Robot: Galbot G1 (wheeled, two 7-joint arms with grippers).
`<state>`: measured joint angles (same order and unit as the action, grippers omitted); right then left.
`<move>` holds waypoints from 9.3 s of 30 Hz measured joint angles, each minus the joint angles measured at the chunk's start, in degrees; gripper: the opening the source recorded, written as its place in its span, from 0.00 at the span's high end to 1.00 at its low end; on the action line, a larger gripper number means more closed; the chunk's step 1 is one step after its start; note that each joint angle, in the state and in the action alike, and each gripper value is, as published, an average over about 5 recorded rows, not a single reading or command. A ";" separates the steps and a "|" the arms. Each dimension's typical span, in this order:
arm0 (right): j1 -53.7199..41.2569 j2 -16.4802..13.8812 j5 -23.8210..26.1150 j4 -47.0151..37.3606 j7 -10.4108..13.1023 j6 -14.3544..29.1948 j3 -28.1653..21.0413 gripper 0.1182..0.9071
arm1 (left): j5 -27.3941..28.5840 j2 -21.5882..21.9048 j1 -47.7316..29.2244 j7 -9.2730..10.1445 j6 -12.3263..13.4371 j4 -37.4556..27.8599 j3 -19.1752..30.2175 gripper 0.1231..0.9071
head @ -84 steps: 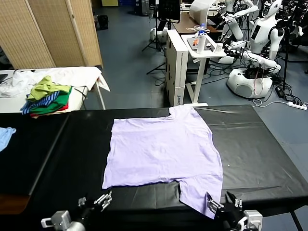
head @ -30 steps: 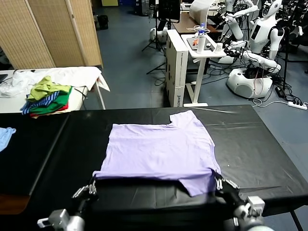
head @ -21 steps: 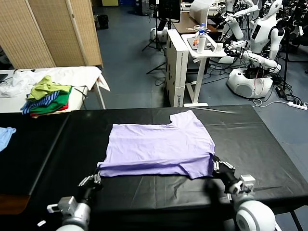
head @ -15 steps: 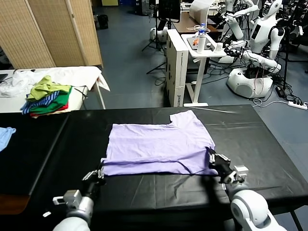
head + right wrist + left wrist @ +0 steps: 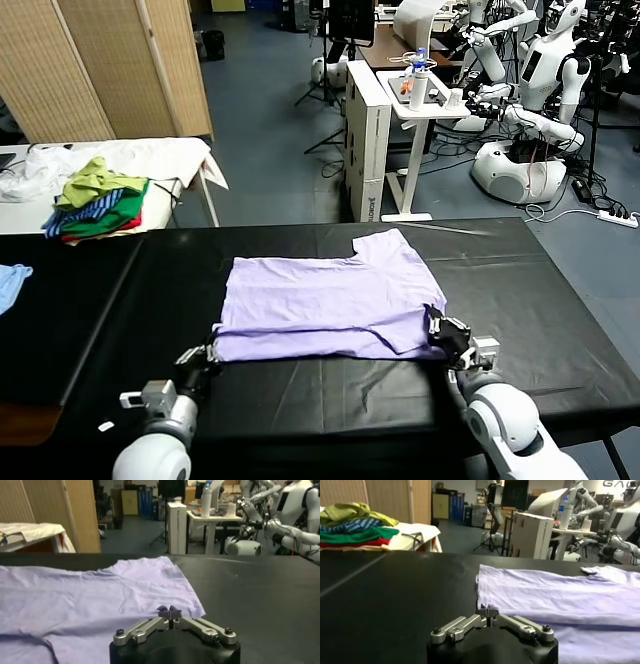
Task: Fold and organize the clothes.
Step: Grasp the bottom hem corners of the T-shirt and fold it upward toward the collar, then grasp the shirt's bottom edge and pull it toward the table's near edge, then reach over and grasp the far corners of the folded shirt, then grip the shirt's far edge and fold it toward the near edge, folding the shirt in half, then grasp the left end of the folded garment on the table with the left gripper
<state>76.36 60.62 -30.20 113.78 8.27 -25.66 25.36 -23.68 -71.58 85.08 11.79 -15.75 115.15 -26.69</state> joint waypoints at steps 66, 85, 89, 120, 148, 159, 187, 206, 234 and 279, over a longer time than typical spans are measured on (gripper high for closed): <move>24.95 -3.47 -2.56 17.43 0.86 -8.25 10.32 0.97 | 5.65 -1.58 24.22 1.26 -1.36 13.32 -6.12 0.97; 23.33 -5.67 -9.29 24.21 2.56 -8.90 14.43 0.00 | 3.24 -2.23 28.34 5.90 -8.14 20.94 -7.95 0.02; 13.79 -7.55 -11.11 19.13 3.45 -8.35 11.43 0.00 | -1.86 -0.72 25.55 8.16 -9.99 22.55 -8.97 0.00; -39.35 -0.09 -14.83 -25.17 5.47 -16.46 -20.20 0.00 | -27.25 16.28 -25.68 9.10 -17.78 -12.33 6.04 0.00; -42.44 3.19 -13.53 -30.83 5.71 -16.54 -23.21 0.33 | -28.67 15.99 -27.21 6.88 -19.35 -16.12 7.18 0.29; -41.49 3.27 -12.66 -30.92 4.55 -16.54 -22.57 0.96 | -27.92 15.46 -27.58 6.62 -18.81 -16.97 7.52 0.81; -30.51 -1.55 -12.83 -19.32 -0.06 -4.44 -13.54 0.97 | -25.80 15.02 -21.96 6.09 -16.80 -8.26 3.67 0.93; -12.70 -8.18 -12.86 -0.90 1.44 -9.53 -4.41 0.97 | -22.49 12.03 -7.81 6.46 -16.44 6.46 -3.13 0.93; -1.47 -9.62 -8.75 4.65 2.59 -15.90 -3.72 0.97 | -13.51 5.94 8.14 5.93 -13.87 11.63 -6.10 0.93; -5.49 3.23 -9.95 -2.29 9.08 -8.58 -0.13 0.02 | -15.41 4.35 1.00 7.53 -12.75 7.77 -7.57 0.00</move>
<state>70.87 63.85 -40.14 111.49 17.34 -34.24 25.23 -39.08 -67.23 86.08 19.31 -28.50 122.92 -34.27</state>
